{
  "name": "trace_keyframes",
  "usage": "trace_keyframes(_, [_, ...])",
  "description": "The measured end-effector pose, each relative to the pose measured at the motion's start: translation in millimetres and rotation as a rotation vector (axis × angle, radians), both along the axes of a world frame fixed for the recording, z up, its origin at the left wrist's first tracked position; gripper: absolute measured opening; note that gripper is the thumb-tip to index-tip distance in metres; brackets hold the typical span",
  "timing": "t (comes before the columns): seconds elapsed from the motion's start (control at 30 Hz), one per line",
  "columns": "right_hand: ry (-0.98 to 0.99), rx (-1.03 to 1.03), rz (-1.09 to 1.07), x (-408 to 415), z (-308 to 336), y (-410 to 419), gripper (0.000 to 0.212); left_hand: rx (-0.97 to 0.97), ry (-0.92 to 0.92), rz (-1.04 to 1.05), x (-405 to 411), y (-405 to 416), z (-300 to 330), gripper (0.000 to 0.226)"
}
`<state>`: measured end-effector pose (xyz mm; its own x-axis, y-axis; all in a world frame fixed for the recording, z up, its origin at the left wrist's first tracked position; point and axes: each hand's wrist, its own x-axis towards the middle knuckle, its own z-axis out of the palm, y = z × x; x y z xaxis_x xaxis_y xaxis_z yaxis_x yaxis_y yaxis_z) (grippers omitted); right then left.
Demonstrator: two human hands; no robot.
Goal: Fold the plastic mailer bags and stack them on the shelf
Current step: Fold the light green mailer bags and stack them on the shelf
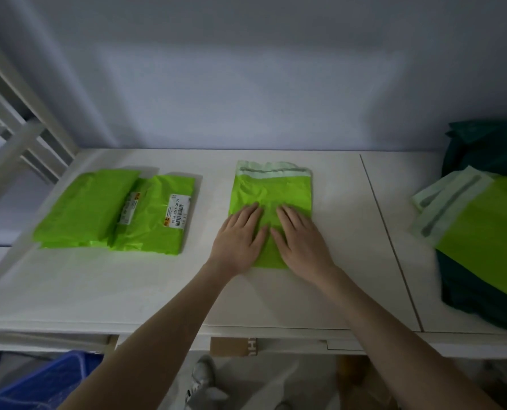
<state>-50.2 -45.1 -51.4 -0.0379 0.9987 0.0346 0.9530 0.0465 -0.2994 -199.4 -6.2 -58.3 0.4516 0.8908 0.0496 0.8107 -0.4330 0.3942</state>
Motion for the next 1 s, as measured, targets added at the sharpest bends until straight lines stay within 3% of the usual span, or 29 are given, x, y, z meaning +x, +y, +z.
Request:
trace_keyframes(0.13, [-0.026, 0.004, -0.026, 2, 8, 5, 0.079, -0.055, 0.054, 0.037, 4, 5, 14, 0.065])
trace_keyframes(0.27, [-0.013, -0.077, -0.073, 6, 20, 18, 0.055, -0.098, 0.06, 0.051, 8, 12, 32, 0.042])
trace_keyframes(0.43, [-0.008, -0.111, -0.088, 9, 24, 23, 0.047, -0.127, 0.078, 0.071, 10, 10, 40, 0.038])
trace_keyframes(0.6, [0.02, -0.135, -0.118, 7, 31, 27, 0.041, -0.187, 0.129, 0.109, 19, 14, 50, 0.041])
trace_keyframes(0.8, [-0.114, -0.091, -0.072, 7, 28, 18, 0.046, -0.084, 0.166, 0.076, 20, 12, 43, 0.039])
trace_keyframes(1.0, [-0.167, -0.06, -0.04, 7, 18, 7, 0.05, 0.047, 0.15, -0.037, 17, 7, 35, 0.083])
